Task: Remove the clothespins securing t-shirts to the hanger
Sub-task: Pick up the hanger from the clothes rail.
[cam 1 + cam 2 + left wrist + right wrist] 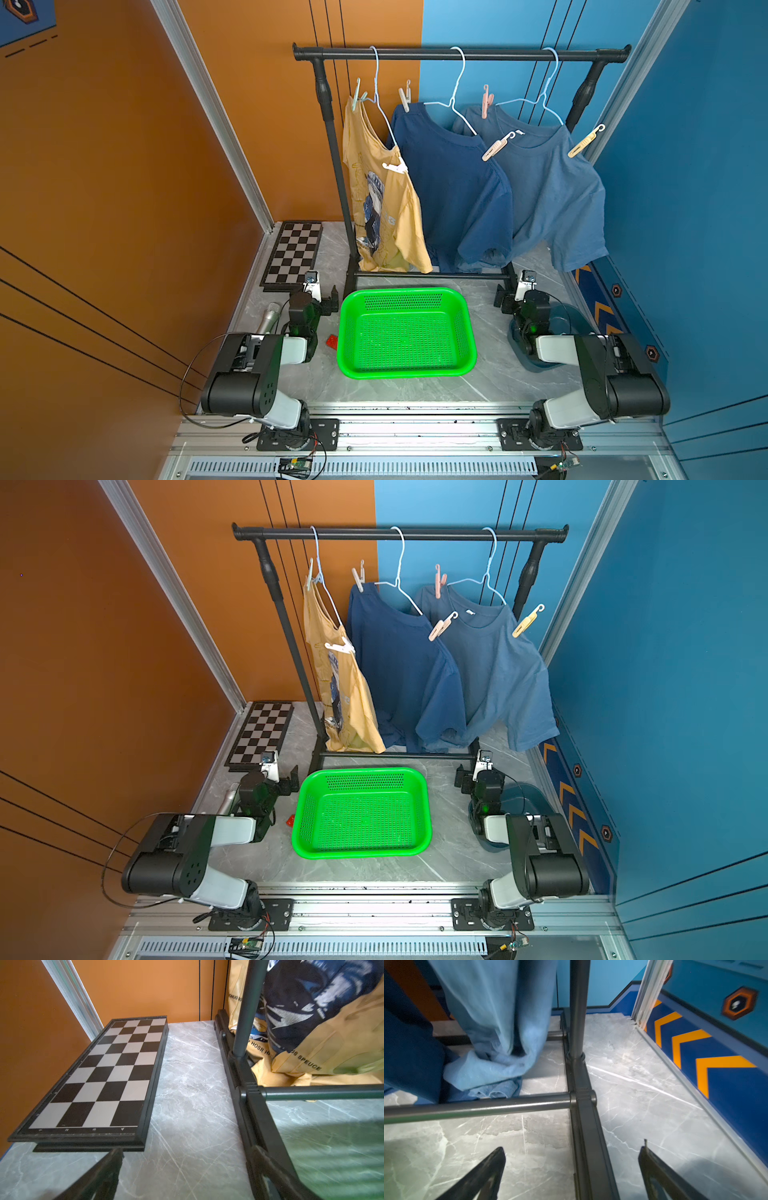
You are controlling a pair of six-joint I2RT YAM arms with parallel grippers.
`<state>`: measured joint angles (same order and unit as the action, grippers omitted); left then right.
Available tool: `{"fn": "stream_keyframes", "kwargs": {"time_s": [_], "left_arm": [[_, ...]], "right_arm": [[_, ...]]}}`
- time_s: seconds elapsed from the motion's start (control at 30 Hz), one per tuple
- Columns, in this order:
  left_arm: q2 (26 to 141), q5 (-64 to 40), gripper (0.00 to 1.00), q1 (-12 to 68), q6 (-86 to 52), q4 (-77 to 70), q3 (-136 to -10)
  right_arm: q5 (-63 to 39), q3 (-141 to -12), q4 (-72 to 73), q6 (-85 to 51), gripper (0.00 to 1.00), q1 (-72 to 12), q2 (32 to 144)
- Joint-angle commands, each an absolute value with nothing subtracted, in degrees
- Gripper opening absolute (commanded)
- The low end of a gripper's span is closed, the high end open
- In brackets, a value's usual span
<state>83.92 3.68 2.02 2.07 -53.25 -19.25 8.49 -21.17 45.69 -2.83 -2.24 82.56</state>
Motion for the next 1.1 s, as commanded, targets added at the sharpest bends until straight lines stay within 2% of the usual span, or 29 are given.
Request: {"fn": "stream_keyframes", "kwargs": {"time_s": [0.0, 0.17, 0.37, 0.7, 0.9, 1.07], "left_arm": [[78.87, 6.19, 0.98, 2.93, 2.95, -51.60, -17.79], [69.83, 8.01, 0.98, 4.54, 2.79, -45.81, -18.92], [63.11, 7.11, 0.98, 6.98, 1.13, -36.38, -25.20], [57.60, 14.88, 0.98, 22.05, 3.65, -24.06, -34.72], [56.42, 18.93, 0.98, 32.51, 4.03, -21.38, -40.47], [58.62, 22.23, 0.98, 41.70, 5.70, -21.38, -46.16]], "right_arm": [[12.51, -24.28, 36.85, -3.26, 1.00, -3.13, 75.99], [15.32, -25.67, 30.38, -3.60, 1.00, -3.87, 66.98], [13.85, -30.02, 16.84, -5.03, 1.00, -3.96, 58.66], [8.01, -36.54, 2.40, -8.87, 1.00, -4.44, 50.96], [8.39, -41.19, -4.55, -8.80, 1.00, -4.44, 47.30], [-2.53, -41.99, -5.56, -6.28, 1.00, -2.77, 42.45]]}}
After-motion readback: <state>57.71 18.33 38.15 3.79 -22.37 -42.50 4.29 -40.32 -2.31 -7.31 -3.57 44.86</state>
